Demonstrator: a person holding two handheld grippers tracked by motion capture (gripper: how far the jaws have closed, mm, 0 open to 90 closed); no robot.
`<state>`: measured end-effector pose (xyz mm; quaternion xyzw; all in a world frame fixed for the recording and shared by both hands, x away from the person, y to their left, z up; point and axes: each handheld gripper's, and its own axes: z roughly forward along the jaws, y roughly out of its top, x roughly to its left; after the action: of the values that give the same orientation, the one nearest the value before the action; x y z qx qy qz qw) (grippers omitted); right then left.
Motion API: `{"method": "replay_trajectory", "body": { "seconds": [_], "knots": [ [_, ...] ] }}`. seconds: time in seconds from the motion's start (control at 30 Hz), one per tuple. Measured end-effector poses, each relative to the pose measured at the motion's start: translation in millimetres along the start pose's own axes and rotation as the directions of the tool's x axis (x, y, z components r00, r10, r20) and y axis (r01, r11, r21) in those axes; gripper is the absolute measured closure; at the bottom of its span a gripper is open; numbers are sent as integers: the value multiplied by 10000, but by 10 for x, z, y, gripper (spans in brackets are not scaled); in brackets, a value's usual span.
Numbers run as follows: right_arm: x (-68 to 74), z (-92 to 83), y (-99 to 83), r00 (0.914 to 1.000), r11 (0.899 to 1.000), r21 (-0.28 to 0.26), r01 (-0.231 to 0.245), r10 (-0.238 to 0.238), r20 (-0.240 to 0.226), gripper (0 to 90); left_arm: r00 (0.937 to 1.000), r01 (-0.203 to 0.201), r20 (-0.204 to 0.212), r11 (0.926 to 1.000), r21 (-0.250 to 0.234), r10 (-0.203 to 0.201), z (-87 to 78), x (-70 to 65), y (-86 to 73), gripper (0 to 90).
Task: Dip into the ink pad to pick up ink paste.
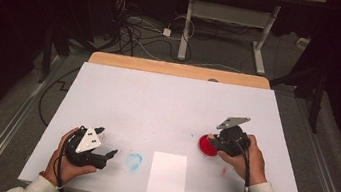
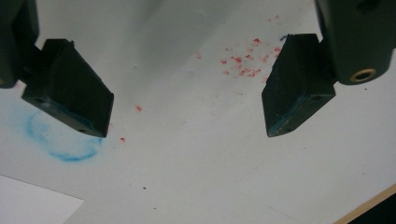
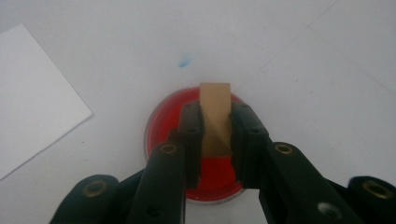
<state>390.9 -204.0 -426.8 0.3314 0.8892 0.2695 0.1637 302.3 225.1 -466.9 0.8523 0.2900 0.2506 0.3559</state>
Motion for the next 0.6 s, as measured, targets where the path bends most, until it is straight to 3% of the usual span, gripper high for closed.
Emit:
{"method": "replay_trajectory", "body": {
  "seconds": [0.27, 0.6],
  "knots": [
    [9, 118, -47, 9998, 9989, 479, -23, 32, -187, 758, 10000, 37, 89, 9999, 116, -38, 8, -9, 0, 165],
    [15, 135, -47, 9999, 9981, 608, -81, 89, -137, 760, 9998, -168, 67, 9997, 182, 167, 18, -21, 11, 166]
  ]
}}
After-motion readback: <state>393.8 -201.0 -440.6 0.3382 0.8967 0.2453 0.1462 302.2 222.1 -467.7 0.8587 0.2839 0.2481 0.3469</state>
